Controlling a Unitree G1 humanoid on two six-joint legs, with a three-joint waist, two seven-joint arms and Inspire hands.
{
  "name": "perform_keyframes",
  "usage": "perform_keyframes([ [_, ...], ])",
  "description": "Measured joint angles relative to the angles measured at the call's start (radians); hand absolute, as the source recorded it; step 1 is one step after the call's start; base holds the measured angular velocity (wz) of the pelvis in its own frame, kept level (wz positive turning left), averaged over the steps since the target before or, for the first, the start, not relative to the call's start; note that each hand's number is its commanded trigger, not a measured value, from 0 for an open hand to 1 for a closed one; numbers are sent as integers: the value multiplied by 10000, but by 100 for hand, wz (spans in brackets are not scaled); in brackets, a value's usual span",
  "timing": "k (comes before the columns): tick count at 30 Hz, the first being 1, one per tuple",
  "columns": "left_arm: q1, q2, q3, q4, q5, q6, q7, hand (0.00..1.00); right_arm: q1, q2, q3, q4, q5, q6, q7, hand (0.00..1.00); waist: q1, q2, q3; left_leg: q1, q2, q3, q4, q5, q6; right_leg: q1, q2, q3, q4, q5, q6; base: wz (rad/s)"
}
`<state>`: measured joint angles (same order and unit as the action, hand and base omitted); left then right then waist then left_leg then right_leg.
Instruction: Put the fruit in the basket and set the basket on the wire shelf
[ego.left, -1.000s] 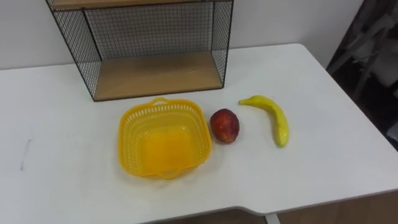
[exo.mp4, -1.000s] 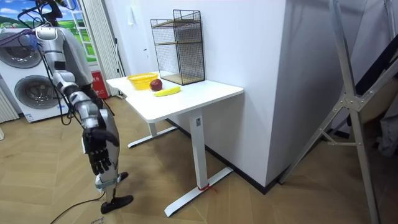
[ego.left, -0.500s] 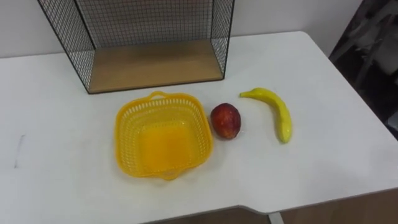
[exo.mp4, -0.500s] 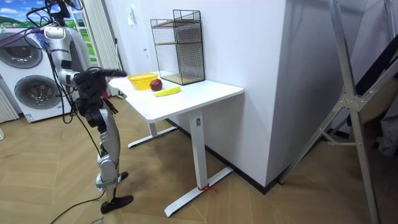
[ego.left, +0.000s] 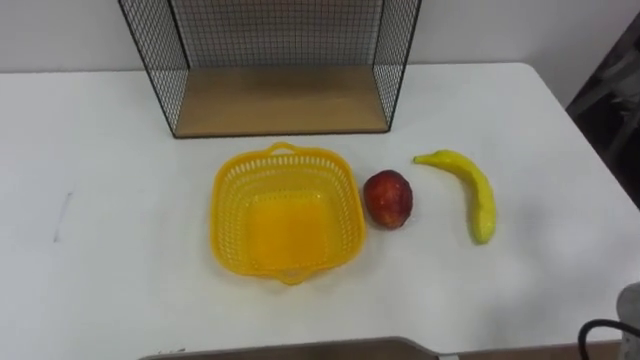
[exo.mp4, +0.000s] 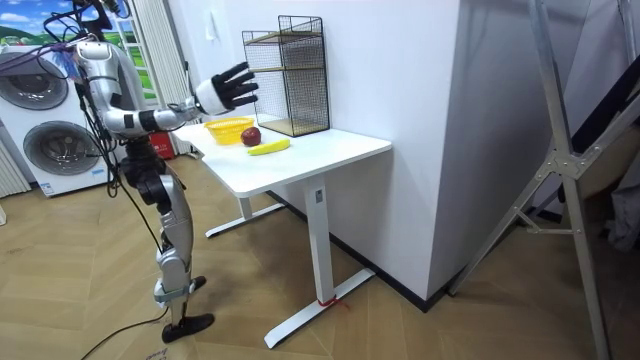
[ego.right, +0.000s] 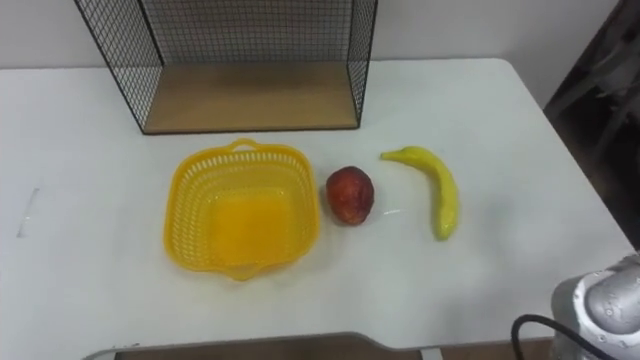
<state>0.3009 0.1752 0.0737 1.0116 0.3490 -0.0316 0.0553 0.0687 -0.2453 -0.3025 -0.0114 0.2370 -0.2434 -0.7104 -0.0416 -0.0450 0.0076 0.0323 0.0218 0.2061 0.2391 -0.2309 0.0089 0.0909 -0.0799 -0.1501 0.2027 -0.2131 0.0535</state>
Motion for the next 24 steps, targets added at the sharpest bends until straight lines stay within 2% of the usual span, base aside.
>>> perform_keyframes([
  [3,3,-20,8,8,94,5,-145,0,0,0,326,9,1,61,966,0,181,11,6,31,0,-54,6,0,0,112,0,-8,-22,3,-2,2],
  [11,-27,-19,-21,6,382,20,-463,0,-345,-31,1380,783,-66,67,2986,0,304,163,37,152,-26,-190,-1,4,-8,324,3,-45,-172,3,-3,5],
  [14,-40,-21,-22,3,408,38,-496,0,-379,-44,1741,1215,-85,364,3891,0,322,138,33,153,-33,-205,5,8,-8,372,3,-44,-163,3,-3,0],
  [16,-40,-19,-9,-16,955,109,-584,0,-379,-107,1953,1444,-348,680,4530,0,455,51,44,170,-34,-191,8,8,-8,332,0,-25,-166,3,-3,0],
  [18,-31,-21,-15,-47,1265,240,-684,0,-377,-151,2131,1539,-539,873,5079,0,497,-29,6,152,-29,-200,26,8,-8,299,-1,-47,-168,3,-3,0],
  [21,-44,-22,-10,-149,1453,397,-704,0,-380,-168,2398,1549,-654,1022,5879,0,525,-119,-53,134,-25,-241,63,6,-8,314,0,-79,-168,3,-3,3],
  [24,-46,-15,-26,-267,1445,500,-706,0,-386,-273,2643,1728,-923,1149,6472,0,546,-124,-54,140,-25,-283,111,6,-7,375,-5,-155,-164,3,-3,5],
])
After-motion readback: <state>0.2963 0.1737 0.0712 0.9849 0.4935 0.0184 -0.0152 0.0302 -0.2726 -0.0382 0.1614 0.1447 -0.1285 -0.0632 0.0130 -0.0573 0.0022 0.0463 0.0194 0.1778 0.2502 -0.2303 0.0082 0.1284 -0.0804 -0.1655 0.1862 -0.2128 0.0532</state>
